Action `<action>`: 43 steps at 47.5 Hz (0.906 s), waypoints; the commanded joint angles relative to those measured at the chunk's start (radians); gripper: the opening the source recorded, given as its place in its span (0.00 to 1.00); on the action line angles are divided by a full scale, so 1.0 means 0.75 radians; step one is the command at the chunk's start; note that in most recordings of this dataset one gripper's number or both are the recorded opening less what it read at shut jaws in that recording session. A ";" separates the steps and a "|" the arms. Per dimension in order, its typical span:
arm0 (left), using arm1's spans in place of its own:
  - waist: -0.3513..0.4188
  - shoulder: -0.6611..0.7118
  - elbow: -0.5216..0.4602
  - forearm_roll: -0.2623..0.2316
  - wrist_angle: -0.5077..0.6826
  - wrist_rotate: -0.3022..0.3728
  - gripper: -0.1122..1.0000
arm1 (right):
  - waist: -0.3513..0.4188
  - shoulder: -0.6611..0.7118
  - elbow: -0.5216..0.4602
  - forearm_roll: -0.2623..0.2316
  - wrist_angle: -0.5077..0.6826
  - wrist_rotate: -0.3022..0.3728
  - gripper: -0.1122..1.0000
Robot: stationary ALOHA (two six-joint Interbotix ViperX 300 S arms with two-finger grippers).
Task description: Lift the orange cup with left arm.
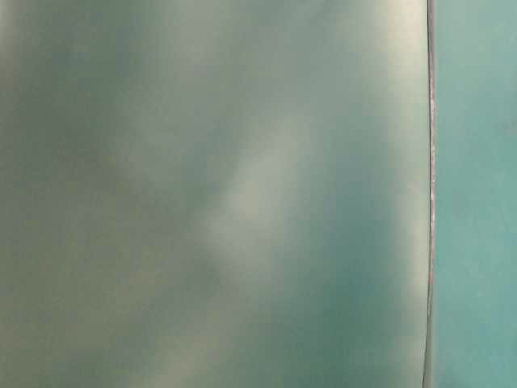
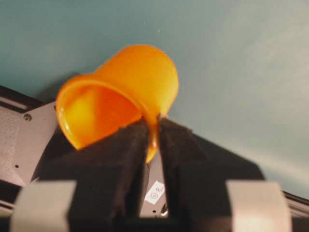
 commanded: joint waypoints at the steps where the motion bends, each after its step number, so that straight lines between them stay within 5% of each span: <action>1: -0.002 -0.004 -0.049 0.006 0.020 0.002 0.17 | 0.002 0.004 -0.041 0.000 -0.004 -0.002 0.10; 43: -0.002 -0.002 -0.098 0.008 0.074 0.006 0.17 | 0.002 0.016 -0.039 -0.002 -0.004 -0.002 0.10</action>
